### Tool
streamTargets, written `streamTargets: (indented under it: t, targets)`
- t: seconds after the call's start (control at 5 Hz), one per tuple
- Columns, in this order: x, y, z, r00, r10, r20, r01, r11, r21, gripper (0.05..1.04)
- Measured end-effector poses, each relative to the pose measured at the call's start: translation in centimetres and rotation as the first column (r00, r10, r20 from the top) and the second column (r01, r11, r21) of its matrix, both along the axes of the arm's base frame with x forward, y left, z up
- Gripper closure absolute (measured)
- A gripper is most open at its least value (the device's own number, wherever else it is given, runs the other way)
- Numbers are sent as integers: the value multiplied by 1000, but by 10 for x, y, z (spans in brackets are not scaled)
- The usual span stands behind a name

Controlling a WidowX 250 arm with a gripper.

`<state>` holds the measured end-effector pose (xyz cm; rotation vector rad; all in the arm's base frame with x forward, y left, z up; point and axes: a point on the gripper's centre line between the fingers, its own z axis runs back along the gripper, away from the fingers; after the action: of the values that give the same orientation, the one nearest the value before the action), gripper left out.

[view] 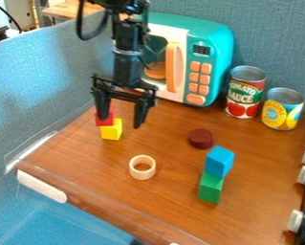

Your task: Place the red cube on top of the two cubes on the right side of the table

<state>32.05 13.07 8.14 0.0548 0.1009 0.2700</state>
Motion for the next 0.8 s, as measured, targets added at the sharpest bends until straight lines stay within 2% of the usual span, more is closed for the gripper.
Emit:
streamTargets:
  t: [0.4,0.8]
  targets:
    - [-3,24,4,998,56,1,-56,997,-44,83]
    - [1,45,-2,994,102,-32,-104,992,-64,83]
